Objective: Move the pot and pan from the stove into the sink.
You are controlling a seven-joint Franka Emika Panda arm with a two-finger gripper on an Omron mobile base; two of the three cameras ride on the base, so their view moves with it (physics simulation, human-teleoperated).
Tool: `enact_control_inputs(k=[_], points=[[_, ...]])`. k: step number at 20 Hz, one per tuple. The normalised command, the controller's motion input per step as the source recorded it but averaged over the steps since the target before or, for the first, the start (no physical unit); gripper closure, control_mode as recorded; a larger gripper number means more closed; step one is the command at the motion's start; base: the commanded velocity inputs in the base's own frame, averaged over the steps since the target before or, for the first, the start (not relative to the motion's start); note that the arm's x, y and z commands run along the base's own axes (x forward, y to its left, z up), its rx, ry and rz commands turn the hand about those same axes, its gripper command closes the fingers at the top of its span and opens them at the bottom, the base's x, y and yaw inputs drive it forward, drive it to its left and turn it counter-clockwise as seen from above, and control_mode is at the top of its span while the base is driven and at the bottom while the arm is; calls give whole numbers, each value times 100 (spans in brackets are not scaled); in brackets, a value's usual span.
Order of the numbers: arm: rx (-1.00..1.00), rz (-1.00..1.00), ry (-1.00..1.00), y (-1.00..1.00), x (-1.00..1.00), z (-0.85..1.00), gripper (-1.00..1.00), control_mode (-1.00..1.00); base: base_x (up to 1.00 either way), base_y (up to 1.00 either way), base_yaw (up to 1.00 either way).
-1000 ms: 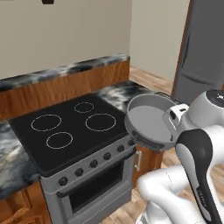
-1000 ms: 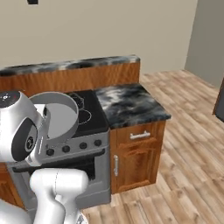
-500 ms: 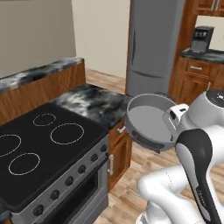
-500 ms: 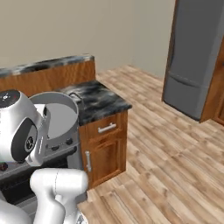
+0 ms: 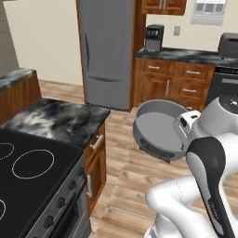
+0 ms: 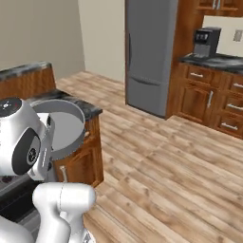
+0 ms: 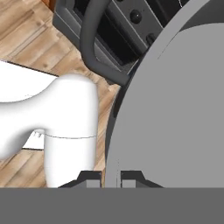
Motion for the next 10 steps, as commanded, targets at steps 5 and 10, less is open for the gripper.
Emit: enact_control_inputs(k=[5,10], points=[[0,0,0,0,0,0,100,100,1,-13,-50],[0,0,0,0,0,0,100,100,1,-13,-50]])
